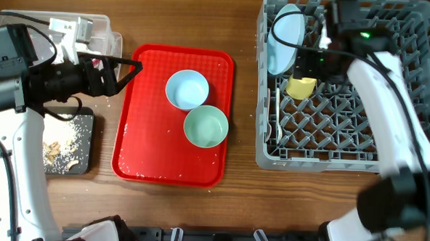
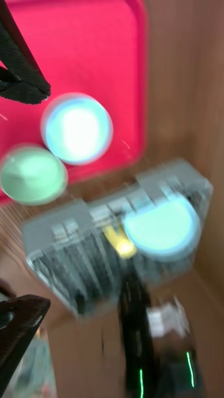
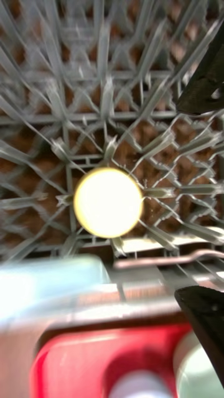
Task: Sort waste into correct bins and load items into the dishwasher rack
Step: 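Place the yellow cup upside down in the rack with the right gripper, then grasp the light-blue bowl with the left gripper and lift it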
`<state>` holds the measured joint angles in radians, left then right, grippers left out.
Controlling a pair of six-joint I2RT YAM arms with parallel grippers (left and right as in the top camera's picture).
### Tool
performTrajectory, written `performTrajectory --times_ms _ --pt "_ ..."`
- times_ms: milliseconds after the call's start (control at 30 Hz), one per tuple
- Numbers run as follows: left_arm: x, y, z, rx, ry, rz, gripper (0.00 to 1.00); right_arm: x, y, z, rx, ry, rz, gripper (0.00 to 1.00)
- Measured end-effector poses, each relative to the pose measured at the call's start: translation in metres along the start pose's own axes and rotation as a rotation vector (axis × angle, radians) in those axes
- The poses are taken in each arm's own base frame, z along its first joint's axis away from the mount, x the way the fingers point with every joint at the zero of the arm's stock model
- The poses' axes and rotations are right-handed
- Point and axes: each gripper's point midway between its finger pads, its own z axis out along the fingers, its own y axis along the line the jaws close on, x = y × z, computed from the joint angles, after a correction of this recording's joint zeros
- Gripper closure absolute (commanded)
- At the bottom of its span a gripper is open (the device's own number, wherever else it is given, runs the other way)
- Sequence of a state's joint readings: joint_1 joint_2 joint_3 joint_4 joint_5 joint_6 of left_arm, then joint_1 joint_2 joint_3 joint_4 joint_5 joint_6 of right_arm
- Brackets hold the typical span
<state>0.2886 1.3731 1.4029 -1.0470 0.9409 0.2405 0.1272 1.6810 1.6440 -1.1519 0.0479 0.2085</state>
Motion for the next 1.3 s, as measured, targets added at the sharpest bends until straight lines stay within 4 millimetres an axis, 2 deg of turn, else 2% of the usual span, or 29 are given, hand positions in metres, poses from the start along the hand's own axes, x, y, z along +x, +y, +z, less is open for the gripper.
performTrajectory --times_ms 67,133,167,233,267,300,333,400,467,500,567,700,733,767,800,867,1067,1133,1233,1300 --pt "0.013 0.011 0.009 -0.120 0.071 0.019 0.00 -0.001 -0.003 -0.086 -0.047 -0.202 0.010 0.10" --pt "0.023 0.019 0.020 -0.246 0.143 0.062 0.00 0.010 -0.003 -0.160 -0.119 -0.386 0.012 0.09" --pt "0.028 0.023 0.026 -0.321 0.176 0.085 0.00 0.018 0.000 -0.183 -0.166 -0.439 0.006 0.08" --pt "0.032 0.031 0.038 -0.421 0.221 0.114 0.00 0.029 0.005 -0.205 -0.222 -0.487 -0.006 0.07" --pt "0.034 0.037 0.051 -0.448 0.246 0.124 0.00 0.035 0.006 -0.214 -0.244 -0.503 -0.012 0.07" --pt "0.036 0.043 0.062 -0.461 0.259 0.124 0.00 0.038 0.007 -0.217 -0.252 -0.507 -0.013 0.07" --pt "0.043 0.054 0.080 -0.476 0.295 0.113 0.00 0.046 0.007 -0.220 -0.259 -0.501 -0.015 0.07" --pt "0.065 0.080 0.109 -0.507 0.384 0.063 0.00 0.056 0.006 -0.218 -0.262 -0.470 -0.017 0.07" --pt "0.073 0.099 0.133 -0.554 0.416 0.056 0.00 0.058 0.006 -0.217 -0.261 -0.459 -0.017 0.07" --pt "0.084 0.107 0.153 -0.594 0.454 0.085 0.00 0.058 0.006 -0.217 -0.261 -0.458 -0.017 0.07" --pt "0.083 0.112 0.171 -0.618 0.441 0.124 0.00 0.059 0.006 -0.216 -0.261 -0.455 -0.017 0.07" --pt "0.100 0.137 0.194 -0.657 0.486 0.123 0.00 0.061 0.007 -0.214 -0.265 -0.439 -0.018 0.07" --pt "0.102 0.139 0.196 -0.658 0.492 0.122 0.08 0.061 0.007 -0.214 -0.265 -0.439 -0.018 0.07" --pt "0.103 0.143 0.200 -0.658 0.492 0.122 0.25 0.061 0.007 -0.214 -0.265 -0.438 -0.018 0.07" --pt "0.107 0.147 0.204 -0.660 0.502 0.118 0.51 0.061 0.007 -0.214 -0.265 -0.438 -0.018 0.07" --pt "0.119 0.156 0.210 -0.669 0.535 0.101 0.94 0.061 0.007 -0.214 -0.265 -0.438 -0.018 0.07" --pt "0.119 0.155 0.213 -0.655 0.525 0.082 0.96 0.062 0.007 -0.214 -0.268 -0.434 -0.019 0.05" --pt "0.119 0.152 0.211 -0.651 0.529 0.054 0.96 0.062 0.017 -0.209 -0.318 -0.399 -0.031 0.06" --pt "0.102 0.138 0.204 -0.635 0.483 0.046 0.96 0.057 0.031 -0.190 -0.370 -0.320 -0.040 0.10" --pt "0.059 0.107 0.183 -0.612 0.348 0.086 0.96 0.044 0.053 -0.167 -0.410 -0.256 -0.077 0.11"
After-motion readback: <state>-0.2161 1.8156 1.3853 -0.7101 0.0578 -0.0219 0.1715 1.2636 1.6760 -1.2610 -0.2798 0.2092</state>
